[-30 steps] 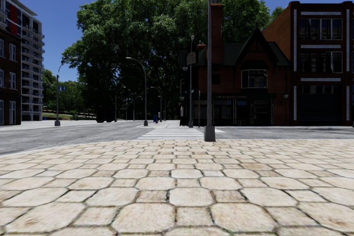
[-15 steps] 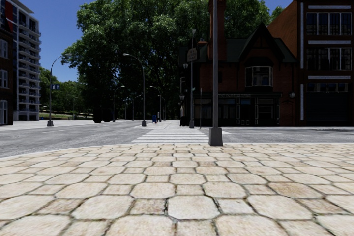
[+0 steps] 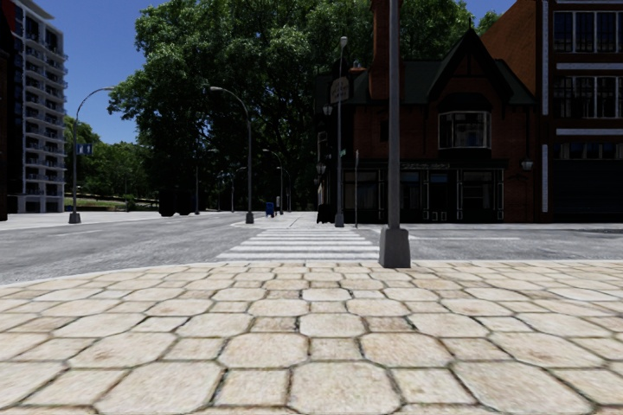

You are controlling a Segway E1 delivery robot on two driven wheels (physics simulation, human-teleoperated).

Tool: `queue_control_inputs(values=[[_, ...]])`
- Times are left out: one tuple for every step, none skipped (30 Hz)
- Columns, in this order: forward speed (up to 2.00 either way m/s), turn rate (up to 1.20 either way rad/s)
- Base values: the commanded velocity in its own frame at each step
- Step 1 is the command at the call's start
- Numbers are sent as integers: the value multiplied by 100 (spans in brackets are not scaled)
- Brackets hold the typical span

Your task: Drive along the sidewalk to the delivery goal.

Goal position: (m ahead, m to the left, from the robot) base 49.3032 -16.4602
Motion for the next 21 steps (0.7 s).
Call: queue_control_inputs(values=[[200, 0], [200, 0], [200, 0], [200, 0], [200, 0], [200, 0], [200, 0], [200, 0], [200, 0], [200, 0], [200, 0], [200, 0], [200, 0], [200, 0], [200, 0], [200, 0], [200, 0], [200, 0], [200, 0], [200, 0], [200, 0]])
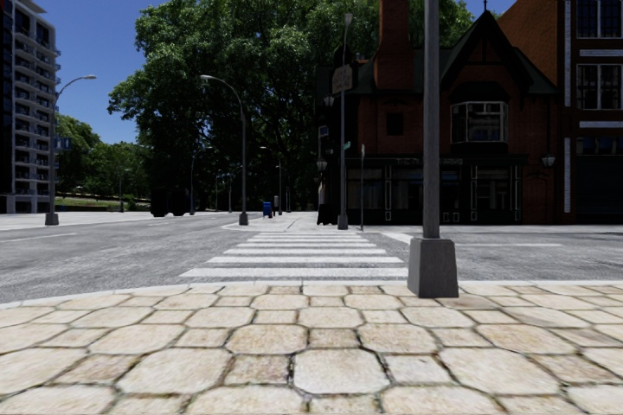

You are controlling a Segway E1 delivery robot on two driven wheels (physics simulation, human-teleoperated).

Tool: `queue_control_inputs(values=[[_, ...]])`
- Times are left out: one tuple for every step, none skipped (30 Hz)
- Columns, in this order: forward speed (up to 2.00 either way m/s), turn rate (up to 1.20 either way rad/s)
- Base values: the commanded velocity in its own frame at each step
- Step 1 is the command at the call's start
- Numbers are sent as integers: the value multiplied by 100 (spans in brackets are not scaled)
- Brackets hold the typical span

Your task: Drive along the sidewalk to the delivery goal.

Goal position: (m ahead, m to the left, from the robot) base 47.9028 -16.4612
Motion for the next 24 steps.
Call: queue_control_inputs(values=[[200, 0], [200, 0], [200, 0], [200, 0], [200, 0], [200, 0], [200, 0], [200, 0], [200, 0], [200, 0], [200, 0], [200, 0], [200, 0], [200, 0], [200, 0], [200, 0], [200, 0], [200, 0], [200, 0], [200, 0], [200, 0], [200, 0], [200, 0], [200, 0]])
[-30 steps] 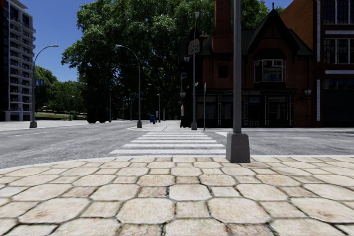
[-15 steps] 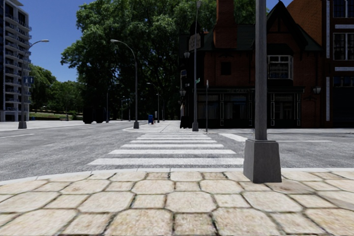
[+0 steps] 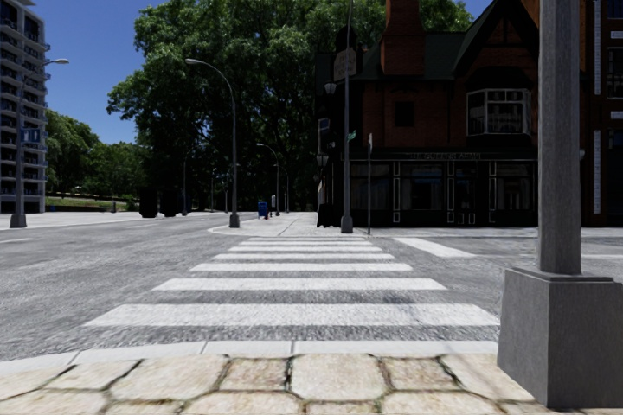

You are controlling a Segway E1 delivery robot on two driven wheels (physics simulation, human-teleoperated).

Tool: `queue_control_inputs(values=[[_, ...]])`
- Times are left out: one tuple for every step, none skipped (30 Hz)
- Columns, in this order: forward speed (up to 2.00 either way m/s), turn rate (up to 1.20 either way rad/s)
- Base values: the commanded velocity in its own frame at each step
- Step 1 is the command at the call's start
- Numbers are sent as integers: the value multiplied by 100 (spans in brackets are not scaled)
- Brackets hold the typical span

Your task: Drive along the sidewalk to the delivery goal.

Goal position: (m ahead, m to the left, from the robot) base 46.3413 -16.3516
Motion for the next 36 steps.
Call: queue_control_inputs(values=[[200, 0], [200, 0], [200, 0], [200, 0], [200, 0], [200, 0], [200, 0], [200, 0], [200, 0], [200, 0], [200, 0], [200, 0], [200, 0], [200, 0], [200, 0], [200, 0], [200, 0], [200, 0], [200, 0], [200, 0], [200, 0], [200, 0], [200, 0], [200, 0], [200, 0], [200, 0], [200, 0], [200, 0], [200, 0], [200, 0], [200, 0], [200, 0], [200, 0], [200, 0], [200, 0], [200, 0]])
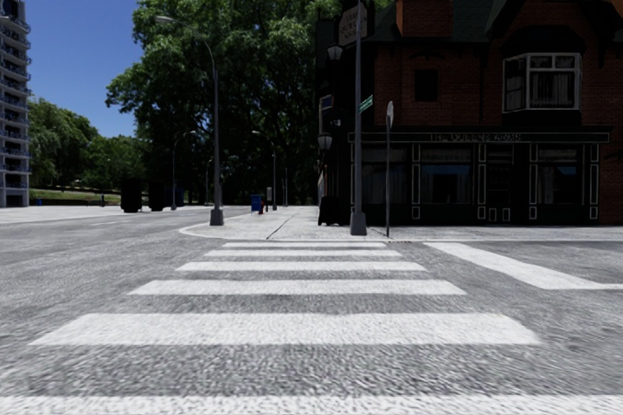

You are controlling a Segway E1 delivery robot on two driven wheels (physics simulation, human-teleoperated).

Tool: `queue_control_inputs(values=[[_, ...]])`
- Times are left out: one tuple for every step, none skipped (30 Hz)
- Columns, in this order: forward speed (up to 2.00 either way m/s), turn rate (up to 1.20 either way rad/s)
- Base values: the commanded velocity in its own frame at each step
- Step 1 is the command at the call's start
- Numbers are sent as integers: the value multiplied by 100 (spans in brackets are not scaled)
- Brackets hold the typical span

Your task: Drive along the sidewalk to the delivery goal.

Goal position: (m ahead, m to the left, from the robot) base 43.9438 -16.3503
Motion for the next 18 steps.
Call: queue_control_inputs(values=[[200, 0], [200, 0], [200, 0], [200, 0], [200, 0], [200, 0], [200, 0], [200, 0], [200, 0], [200, 0], [200, 0], [200, 0], [200, 0], [200, 0], [200, 0], [200, 0], [200, 0], [200, 0]])
